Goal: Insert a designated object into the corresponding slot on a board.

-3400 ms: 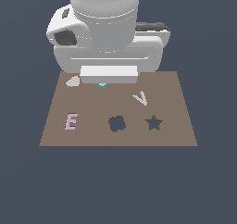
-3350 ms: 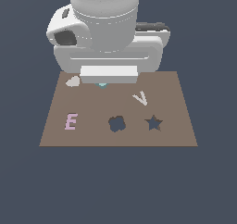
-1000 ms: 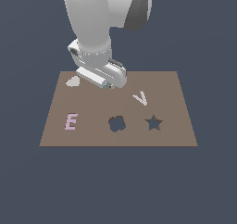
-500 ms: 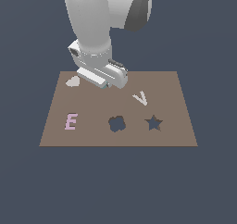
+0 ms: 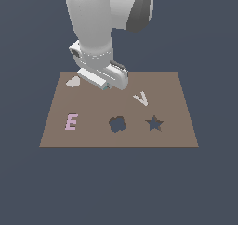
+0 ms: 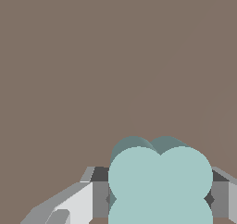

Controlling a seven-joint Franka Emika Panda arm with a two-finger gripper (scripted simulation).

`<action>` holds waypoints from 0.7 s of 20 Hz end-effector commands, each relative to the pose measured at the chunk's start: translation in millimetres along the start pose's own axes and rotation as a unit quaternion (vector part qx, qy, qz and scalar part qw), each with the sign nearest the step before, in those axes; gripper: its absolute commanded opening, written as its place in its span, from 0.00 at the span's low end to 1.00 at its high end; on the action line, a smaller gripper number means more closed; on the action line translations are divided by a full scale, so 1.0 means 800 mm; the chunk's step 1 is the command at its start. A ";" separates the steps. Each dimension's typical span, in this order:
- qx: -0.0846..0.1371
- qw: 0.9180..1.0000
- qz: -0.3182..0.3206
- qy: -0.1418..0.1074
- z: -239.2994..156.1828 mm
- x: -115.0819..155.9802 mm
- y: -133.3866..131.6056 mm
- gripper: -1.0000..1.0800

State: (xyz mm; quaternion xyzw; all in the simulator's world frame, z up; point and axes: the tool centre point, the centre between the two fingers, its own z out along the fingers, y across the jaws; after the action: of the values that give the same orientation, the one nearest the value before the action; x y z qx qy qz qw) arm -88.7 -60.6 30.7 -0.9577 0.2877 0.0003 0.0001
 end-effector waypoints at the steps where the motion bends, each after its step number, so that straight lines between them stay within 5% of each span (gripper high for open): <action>1: 0.000 1.000 0.008 0.000 -0.001 0.001 -0.006 0.00; 14: 0.001 0.994 0.113 0.000 -0.005 0.027 -0.069 0.00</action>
State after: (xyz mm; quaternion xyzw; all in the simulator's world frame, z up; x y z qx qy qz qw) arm -47.6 -30.7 33.6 -0.9256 0.3786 0.0002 0.0004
